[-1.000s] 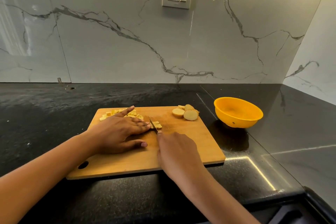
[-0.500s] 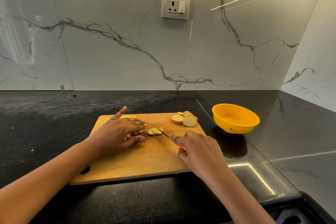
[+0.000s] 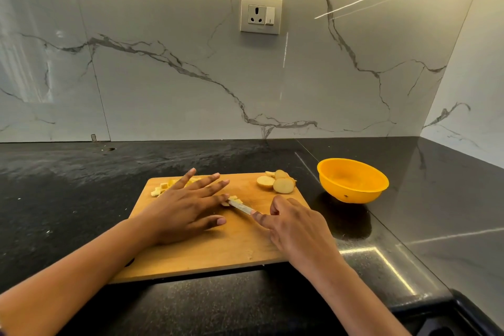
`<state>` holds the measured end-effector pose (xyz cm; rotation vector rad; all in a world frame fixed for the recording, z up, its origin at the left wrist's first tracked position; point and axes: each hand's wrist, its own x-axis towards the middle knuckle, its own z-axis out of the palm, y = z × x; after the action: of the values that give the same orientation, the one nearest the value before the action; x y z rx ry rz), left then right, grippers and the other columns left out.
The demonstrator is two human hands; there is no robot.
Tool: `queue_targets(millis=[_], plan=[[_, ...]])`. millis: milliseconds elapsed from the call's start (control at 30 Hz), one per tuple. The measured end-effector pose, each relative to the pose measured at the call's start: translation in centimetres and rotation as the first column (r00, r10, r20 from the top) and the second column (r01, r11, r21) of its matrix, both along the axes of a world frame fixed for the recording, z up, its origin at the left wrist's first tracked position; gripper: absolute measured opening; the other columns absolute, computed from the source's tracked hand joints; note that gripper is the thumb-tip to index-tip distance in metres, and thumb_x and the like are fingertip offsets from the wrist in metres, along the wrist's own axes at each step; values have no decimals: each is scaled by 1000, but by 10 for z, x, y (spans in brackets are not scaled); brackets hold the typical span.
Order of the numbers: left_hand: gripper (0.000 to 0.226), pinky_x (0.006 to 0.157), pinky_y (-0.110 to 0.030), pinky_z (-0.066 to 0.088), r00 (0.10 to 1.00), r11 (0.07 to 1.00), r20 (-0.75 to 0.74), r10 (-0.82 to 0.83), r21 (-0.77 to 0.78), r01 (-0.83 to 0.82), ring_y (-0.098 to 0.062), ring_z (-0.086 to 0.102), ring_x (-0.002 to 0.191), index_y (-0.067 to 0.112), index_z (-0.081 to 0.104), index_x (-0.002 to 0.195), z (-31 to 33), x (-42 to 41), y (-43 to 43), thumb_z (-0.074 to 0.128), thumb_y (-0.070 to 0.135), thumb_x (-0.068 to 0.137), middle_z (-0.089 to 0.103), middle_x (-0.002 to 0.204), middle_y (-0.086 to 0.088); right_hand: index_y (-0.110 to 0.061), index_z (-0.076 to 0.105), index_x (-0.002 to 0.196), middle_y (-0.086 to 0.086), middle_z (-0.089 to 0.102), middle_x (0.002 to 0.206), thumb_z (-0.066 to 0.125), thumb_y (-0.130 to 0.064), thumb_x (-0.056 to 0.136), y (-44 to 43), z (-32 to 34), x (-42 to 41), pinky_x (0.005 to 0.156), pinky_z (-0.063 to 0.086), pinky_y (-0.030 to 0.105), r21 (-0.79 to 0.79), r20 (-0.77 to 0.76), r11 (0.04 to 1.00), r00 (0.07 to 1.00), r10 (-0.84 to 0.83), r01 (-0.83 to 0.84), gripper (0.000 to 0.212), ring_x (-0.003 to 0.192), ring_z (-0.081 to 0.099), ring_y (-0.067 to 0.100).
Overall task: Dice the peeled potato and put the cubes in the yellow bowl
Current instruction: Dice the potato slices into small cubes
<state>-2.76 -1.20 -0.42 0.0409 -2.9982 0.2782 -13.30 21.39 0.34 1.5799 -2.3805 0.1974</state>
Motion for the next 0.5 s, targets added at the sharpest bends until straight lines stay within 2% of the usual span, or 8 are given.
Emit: queue_targets(millis=[100,200,300,367,433,500], plan=[[88,104,-32,-30,999,999,2,41,31,-41,3,-22,136,46,2,142,0,2,-5,-23,82,65,-9,152,21,-40,29,146,-4,43,116,42,-30,101,4,-1,-3,70,37,23,-19,13,1000,1000,-10,10,48,100,43,11],[99,107,-31,-24,998,993,-28,50,106,-46,7,-4,135,44,22,142,-1,4,-9,-20,86,63,12,150,23,-41,33,144,-8,43,113,43,-30,100,10,-4,-7,62,28,19,-74,50,994,996,-73,76,46,95,41,6],[99,112,-36,-11,984,992,-176,37,123,-15,1,27,135,37,55,126,-2,2,-13,-9,86,68,44,140,17,-42,36,143,-10,44,111,45,-31,99,10,-7,-8,58,26,16,-117,89,983,987,-132,142,46,92,40,4],[93,114,-39,0,953,988,-301,37,154,10,-6,47,126,32,67,112,-1,-3,-14,1,85,74,59,127,12,-41,38,142,-11,45,113,47,-31,98,8,-9,-8,63,29,16,-150,118,977,984,-136,153,46,96,44,4],[90,114,-36,5,955,979,-296,16,200,46,-5,50,122,30,64,117,3,-12,-11,7,85,74,61,126,10,-42,39,141,-10,47,114,49,-32,98,5,-11,-9,69,32,17,-176,139,971,980,-139,163,46,101,48,5],[83,114,-29,4,985,974,-163,-48,209,82,3,41,126,33,53,129,6,-24,0,12,82,75,52,135,14,-42,40,141,-10,48,116,50,-33,97,3,-11,-11,72,35,17,-185,161,966,975,-153,182,46,104,50,6]])
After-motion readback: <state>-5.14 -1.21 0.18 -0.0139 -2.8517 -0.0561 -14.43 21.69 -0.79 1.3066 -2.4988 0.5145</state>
